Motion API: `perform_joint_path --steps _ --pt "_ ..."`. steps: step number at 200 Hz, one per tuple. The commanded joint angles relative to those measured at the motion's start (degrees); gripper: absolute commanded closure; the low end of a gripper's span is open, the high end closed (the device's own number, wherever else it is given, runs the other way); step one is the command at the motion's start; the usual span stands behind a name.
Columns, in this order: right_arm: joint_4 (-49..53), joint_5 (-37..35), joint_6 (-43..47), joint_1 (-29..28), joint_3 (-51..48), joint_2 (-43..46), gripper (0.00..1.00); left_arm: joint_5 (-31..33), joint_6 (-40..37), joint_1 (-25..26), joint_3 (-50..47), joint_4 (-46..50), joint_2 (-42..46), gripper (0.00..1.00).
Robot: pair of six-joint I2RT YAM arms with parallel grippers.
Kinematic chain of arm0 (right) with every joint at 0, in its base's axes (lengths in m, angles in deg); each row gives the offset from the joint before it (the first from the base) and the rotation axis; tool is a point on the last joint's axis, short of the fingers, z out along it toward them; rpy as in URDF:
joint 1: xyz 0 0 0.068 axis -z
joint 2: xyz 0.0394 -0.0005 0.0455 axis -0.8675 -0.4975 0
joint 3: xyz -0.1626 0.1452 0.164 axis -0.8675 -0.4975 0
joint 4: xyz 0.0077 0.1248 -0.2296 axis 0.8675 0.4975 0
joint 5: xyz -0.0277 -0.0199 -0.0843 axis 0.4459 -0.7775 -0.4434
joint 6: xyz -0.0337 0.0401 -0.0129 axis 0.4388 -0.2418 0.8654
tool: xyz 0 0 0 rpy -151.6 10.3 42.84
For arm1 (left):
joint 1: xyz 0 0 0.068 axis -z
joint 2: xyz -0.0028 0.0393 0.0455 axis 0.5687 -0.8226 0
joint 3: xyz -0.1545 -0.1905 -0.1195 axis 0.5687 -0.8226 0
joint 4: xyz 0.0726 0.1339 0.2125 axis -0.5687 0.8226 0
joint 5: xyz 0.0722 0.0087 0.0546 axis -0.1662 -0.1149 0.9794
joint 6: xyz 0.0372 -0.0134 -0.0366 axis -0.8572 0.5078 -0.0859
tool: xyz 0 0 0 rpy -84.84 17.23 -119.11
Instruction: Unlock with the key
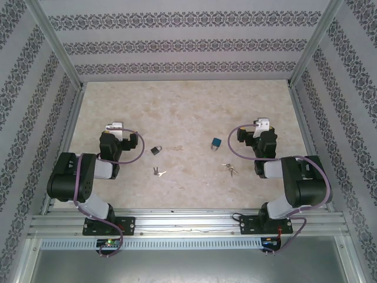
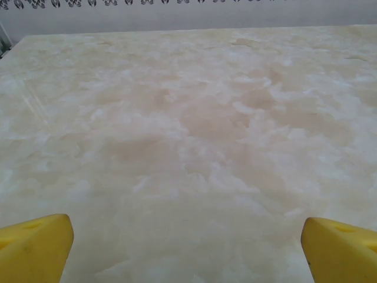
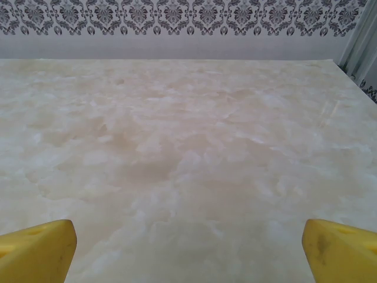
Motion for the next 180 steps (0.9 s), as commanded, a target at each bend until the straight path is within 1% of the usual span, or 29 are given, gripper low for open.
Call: perform_joint_path --steps 1,180 --pt "-0.73 0.93 0.53 0.29 0.49 -0.23 0.02 -0.75 -1.13 0.42 0.71 0.81 0.63 0.01" --pt "-0.57 1.31 0.33 0.51 0.58 -0.34 0.02 -0.78 -1.09 0.40 0.81 0.90 0.64 0.01"
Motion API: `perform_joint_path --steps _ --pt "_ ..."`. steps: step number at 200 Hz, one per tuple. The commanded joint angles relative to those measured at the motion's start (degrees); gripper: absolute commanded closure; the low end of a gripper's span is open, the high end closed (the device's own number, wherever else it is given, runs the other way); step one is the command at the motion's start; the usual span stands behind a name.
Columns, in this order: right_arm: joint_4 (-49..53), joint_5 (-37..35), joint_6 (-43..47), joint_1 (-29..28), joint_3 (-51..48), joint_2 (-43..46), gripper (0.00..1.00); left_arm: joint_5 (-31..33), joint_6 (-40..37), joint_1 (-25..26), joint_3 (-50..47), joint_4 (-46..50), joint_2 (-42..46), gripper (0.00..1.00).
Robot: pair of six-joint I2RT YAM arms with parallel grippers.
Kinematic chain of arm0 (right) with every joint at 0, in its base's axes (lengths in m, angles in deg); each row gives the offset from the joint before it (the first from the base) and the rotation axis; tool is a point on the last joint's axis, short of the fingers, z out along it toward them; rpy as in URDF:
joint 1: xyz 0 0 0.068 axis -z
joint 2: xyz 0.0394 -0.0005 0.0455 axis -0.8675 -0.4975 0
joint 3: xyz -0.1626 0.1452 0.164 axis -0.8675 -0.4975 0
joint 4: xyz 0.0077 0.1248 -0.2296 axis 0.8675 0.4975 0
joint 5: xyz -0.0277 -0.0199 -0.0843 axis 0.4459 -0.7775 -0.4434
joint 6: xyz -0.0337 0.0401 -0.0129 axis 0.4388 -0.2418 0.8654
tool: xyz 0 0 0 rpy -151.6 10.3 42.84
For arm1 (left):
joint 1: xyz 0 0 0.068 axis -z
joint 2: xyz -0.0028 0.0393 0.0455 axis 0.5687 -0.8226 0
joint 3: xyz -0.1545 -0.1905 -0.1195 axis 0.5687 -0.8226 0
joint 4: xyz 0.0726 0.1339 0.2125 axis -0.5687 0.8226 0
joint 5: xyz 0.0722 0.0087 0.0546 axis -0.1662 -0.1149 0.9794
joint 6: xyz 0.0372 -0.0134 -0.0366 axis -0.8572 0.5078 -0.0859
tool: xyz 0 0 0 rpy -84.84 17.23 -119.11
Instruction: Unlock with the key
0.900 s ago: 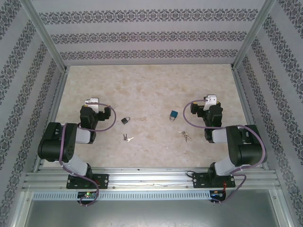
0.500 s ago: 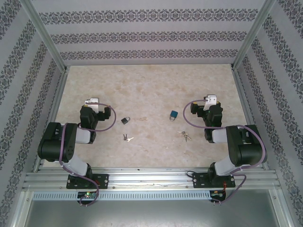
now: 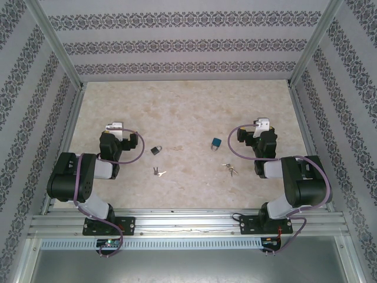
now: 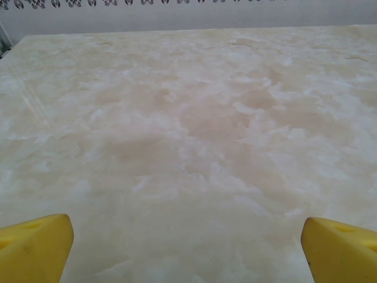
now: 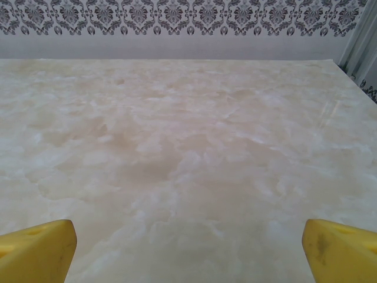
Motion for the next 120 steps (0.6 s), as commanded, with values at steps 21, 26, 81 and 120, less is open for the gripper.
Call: perform_joint_path --steps 21,26,81,120 --pt "-0.40 1.30 0.21 0.53 0.67 -0.32 0.02 -0.77 -1.07 0.42 0.78 0.88 0.58 0.01" --pt "-0.44 1.26 0.22 0.55 0.67 -0.36 0.02 -0.76 -1.02 0.39 0.78 0.88 0.64 0.01" --pt "-0.69 -1.26 -0.67 0.71 0.50 -0.19 0.02 2.76 0.39 0.27 1.41 2.00 0.56 0.01" --pt "8.64 -3.61 -1.34 0.62 1.46 8.91 0.02 8.29 2.26 0.27 3.29 10.91 7.36 0.01"
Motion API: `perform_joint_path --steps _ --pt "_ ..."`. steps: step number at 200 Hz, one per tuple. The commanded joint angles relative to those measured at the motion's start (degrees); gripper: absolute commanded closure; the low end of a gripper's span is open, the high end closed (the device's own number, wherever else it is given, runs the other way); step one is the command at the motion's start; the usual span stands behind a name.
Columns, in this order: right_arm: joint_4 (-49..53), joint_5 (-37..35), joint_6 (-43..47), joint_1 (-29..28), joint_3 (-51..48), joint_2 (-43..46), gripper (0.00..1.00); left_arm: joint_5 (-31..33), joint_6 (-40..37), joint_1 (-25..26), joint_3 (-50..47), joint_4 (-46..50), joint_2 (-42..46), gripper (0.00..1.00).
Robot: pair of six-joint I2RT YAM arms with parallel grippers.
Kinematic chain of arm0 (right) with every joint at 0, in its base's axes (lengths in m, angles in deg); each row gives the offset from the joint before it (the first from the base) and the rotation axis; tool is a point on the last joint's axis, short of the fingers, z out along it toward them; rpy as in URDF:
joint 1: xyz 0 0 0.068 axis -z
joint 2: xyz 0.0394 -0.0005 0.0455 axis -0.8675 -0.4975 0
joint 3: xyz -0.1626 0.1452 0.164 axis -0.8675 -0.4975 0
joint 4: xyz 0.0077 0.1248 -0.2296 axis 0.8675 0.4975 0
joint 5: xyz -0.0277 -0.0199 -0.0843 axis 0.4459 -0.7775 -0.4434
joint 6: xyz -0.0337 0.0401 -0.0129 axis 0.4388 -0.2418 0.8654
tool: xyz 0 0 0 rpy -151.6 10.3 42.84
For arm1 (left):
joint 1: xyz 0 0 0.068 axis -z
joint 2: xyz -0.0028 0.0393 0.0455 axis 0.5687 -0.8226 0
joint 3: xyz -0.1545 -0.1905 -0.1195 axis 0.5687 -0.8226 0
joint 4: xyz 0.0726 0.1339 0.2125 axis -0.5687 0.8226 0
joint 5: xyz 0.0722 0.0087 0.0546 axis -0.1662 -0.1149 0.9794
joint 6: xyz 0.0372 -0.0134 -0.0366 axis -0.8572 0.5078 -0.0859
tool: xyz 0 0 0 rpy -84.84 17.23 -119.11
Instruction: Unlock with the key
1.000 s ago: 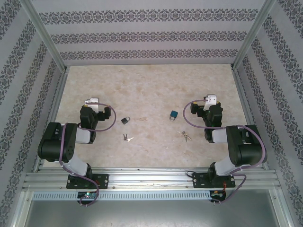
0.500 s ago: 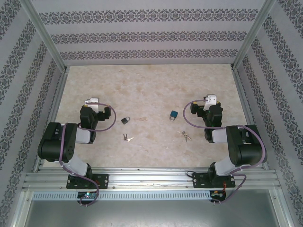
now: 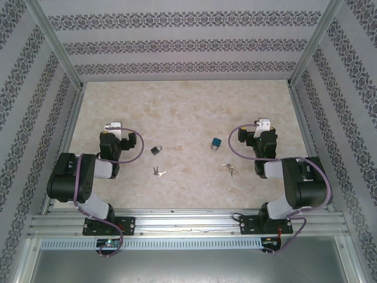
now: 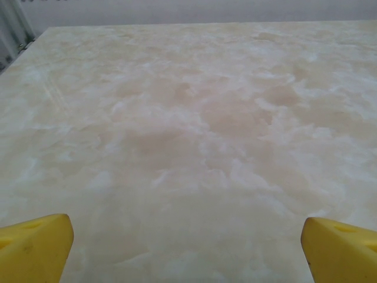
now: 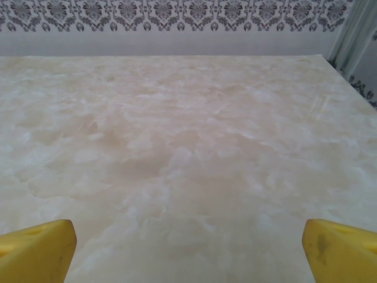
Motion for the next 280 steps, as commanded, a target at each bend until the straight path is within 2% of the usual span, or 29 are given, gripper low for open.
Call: perform_joint_path --steps 1,23,35,46,56,70,81,88,94,106,114,131,149,172,192,211,253,280 --pt "5.63 -1.75 -1.06 0.62 1.55 6.55 0.02 3.86 1.49 0.32 2.85 7.45 5.75 0.01" --pt "17.04 -3.03 -3.50 0.77 4.96 11.81 0.02 5.97 2.50 0.45 6.13 16.60 10.57 0.01" --pt "22.31 -4.98 -8.57 1.09 7.47 13.95 0.02 8.86 7.16 0.08 10.14 26.07 13.31 0.01" --pt "26.26 -3.82 -13.63 1.78 9.74 15.78 0.02 7.42 10.89 -0.36 14.23 34.46 15.29 0.01" --pt "29.84 0.15 -20.07 3.40 11.65 17.64 0.02 5.69 17.11 -0.84 16.79 39.71 16.93 0.01" --pt "36.97 5.64 -37.45 6.83 12.58 20.38 0.02 5.82 27.83 -1.74 17.80 44.35 19.56 0.01" --pt "32.12 15.74 -44.41 10.31 10.96 20.30 0.02 0.81 30.20 -3.00 16.77 43.46 21.62 0.01" --pt "27.59 21.27 -47.01 11.91 10.23 19.29 0.11 -1.55 30.99 -3.24 17.62 45.91 22.51 0.01" --pt "27.58 24.54 -48.56 12.54 11.00 18.41 0.18 -2.97 31.51 -3.24 19.27 49.97 22.75 0.01" --pt "30.38 29.58 -48.02 12.08 13.63 17.38 0.36 -6.97 31.45 -3.19 23.46 58.80 22.14 0.13" --pt "33.68 30.18 -47.25 11.05 15.09 17.62 0.41 -10.09 31.58 -3.11 25.35 63.60 21.37 0.22" --pt "42.71 24.70 -44.58 7.06 16.57 20.81 0.44 -15.19 32.04 -2.93 27.53 71.33 20.66 0.34" --pt "48.30 21.16 -40.71 2.03 17.03 24.96 0.41 -17.05 33.42 -2.12 27.42 75.97 21.81 0.36" --pt "55.74 21.82 -38.54 -2.28 18.98 26.78 0.40 -20.50 36.29 0.06 26.21 77.69 22.96 0.39" --pt "59.43 21.55 -37.34 -6.69 20.00 26.87 0.48 -21.37 38.29 2.62 25.46 79.55 22.49 0.50" --pt "63.70 16.80 -35.73 -12.43 21.52 25.30 0.54 -21.37 39.75 6.11 24.30 79.17 21.71 0.61" --pt "63.23 14.60 -35.78 -23.27 23.27 17.32 0.61 -19.96 40.13 11.99 22.76 77.80 17.56 0.61" --pt "62.47 13.23 -35.94 -28.45 24.37 14.11 0.60 -22.57 40.61 14.39 21.32 76.84 15.40 0.61"
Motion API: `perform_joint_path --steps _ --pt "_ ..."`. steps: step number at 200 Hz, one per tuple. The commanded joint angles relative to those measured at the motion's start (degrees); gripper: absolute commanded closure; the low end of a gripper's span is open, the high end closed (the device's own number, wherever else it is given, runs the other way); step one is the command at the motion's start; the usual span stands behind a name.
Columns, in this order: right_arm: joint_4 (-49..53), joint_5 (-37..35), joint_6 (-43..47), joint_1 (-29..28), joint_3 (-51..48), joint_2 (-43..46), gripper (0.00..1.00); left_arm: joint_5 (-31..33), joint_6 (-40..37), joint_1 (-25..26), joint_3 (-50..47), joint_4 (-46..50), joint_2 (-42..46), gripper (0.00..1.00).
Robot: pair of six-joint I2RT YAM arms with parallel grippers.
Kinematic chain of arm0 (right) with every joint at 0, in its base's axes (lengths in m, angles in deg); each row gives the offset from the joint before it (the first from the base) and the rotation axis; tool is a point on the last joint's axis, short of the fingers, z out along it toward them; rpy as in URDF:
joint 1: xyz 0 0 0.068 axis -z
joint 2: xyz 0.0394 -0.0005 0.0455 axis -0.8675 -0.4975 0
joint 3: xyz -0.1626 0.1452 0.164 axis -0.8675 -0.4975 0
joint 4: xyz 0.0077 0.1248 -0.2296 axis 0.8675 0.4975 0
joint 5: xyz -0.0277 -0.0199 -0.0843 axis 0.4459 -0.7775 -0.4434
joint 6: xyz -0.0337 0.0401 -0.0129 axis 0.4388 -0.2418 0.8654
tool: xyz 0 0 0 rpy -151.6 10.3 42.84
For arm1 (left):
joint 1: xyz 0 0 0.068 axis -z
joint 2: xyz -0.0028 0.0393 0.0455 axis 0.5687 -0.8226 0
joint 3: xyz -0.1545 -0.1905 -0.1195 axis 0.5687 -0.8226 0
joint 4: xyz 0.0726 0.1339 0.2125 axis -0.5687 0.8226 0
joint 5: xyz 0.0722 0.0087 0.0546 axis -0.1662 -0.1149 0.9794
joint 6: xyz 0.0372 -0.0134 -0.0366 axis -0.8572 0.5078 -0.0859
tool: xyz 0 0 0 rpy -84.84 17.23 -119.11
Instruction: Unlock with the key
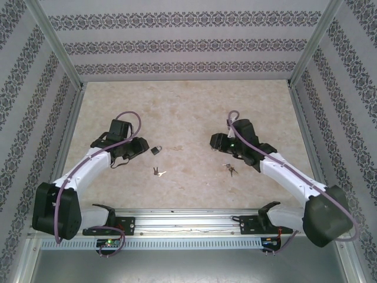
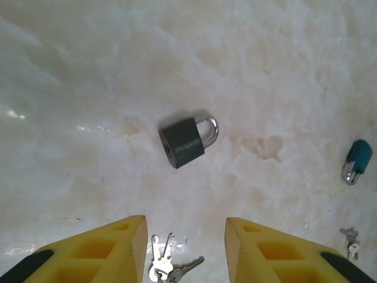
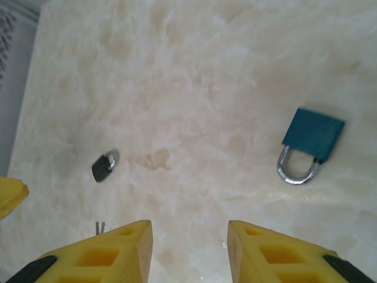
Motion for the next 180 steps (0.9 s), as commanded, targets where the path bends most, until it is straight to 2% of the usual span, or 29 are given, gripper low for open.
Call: perform_joint_path --steps 1,33,136,180 --pt "0.87 -2.96 0.99 -3.65 2.53 -1.76 0.60 -2.39 1.62 2.08 -2.09 0.32 -1.36 0.61" --pt "1.67 -5.39 1.72 -7.24 3.22 -3.37 0.60 -2.81 3.52 4.13 -4.68 2.11 -2.08 0.61" --pt "0.81 -6.74 -0.08 -8.12 1.73 -4.29 0.58 3.34 8.04 14.12 -2.31 7.47 -9.56 0.70" --pt "0.56 -7.17 -0.86 -8.08 0.93 -4.05 0.58 4.30 9.72 15.60 -1.69 8.69 -9.81 0.70"
